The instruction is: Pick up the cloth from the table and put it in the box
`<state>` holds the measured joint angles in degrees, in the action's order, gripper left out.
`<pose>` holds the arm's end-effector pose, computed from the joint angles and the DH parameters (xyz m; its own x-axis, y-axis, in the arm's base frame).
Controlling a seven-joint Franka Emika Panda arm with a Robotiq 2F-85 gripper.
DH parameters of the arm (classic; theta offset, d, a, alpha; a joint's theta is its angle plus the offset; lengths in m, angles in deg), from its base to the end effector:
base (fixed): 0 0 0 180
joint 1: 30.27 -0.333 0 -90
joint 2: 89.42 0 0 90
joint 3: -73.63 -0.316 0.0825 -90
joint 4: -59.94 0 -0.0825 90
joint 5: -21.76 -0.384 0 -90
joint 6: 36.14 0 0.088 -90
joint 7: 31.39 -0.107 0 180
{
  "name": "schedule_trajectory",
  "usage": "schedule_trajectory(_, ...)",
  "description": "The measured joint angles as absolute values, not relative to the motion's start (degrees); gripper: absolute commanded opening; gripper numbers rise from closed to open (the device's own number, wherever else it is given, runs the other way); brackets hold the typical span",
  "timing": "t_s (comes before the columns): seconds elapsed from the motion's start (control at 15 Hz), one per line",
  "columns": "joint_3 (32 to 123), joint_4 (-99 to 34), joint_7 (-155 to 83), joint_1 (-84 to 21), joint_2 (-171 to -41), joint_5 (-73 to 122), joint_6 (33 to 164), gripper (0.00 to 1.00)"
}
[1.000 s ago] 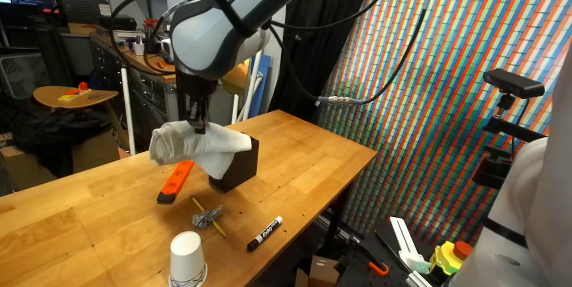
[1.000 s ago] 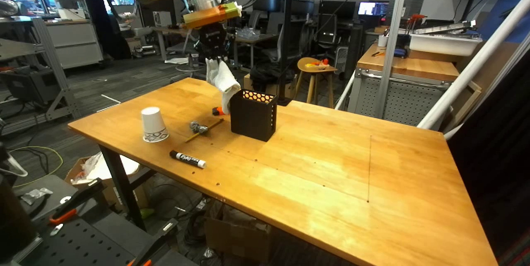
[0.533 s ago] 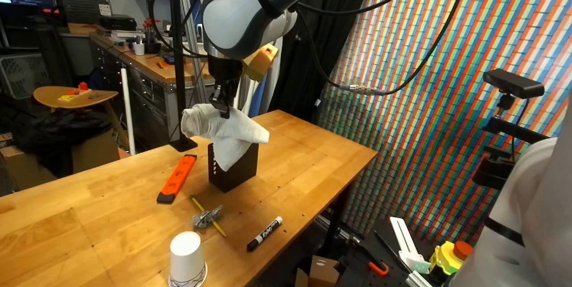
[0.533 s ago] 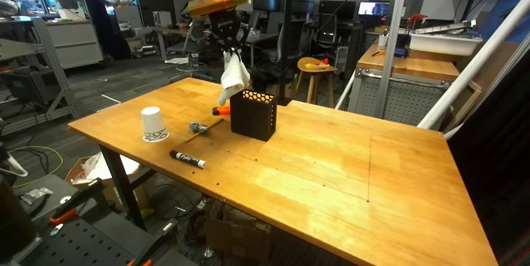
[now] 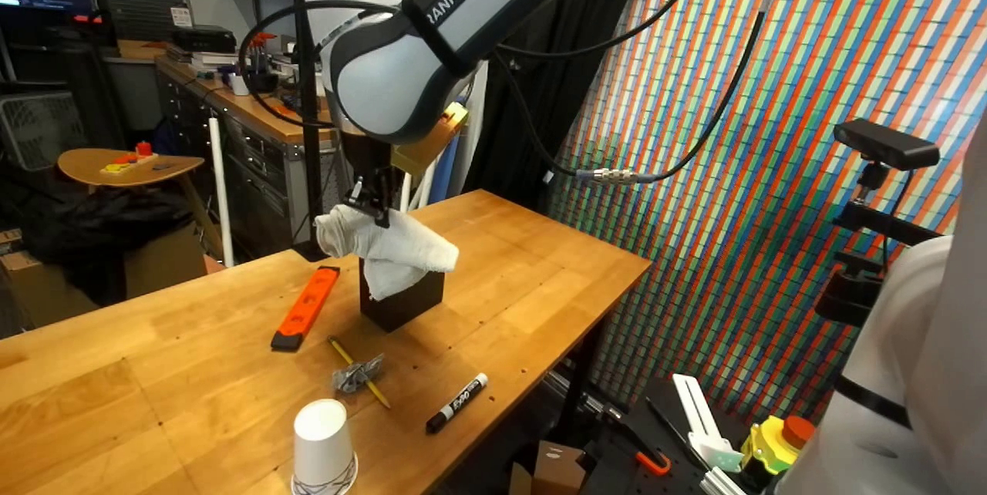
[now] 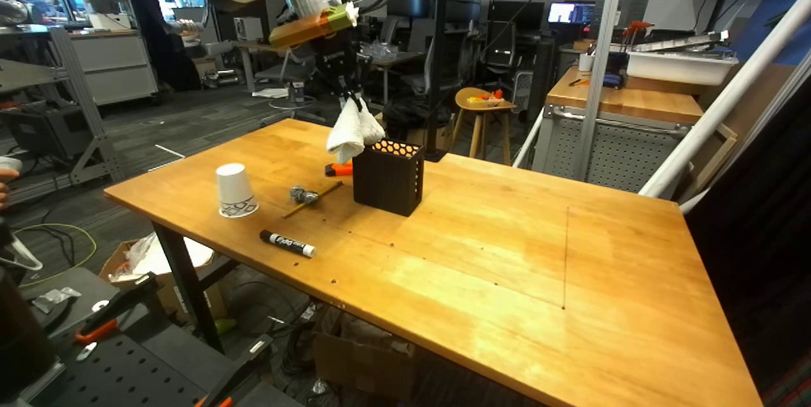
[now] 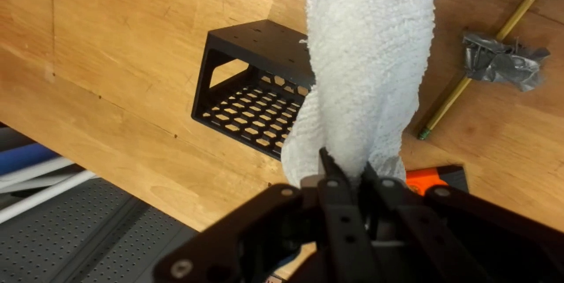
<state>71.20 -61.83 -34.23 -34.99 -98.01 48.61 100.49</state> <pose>0.5707 0.0669 0.3514 0.9141 0.3997 0.0684 0.3562 -0.8721 0.3356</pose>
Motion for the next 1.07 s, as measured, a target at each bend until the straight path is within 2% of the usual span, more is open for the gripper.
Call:
schedule_trajectory(0.53,75.3,-59.0,-37.9,-33.7,-103.3,52.2,101.9,0.07)
schedule_trajectory(1.07,75.6,-56.8,-37.6,-33.3,-110.3,50.0,106.3,0.07)
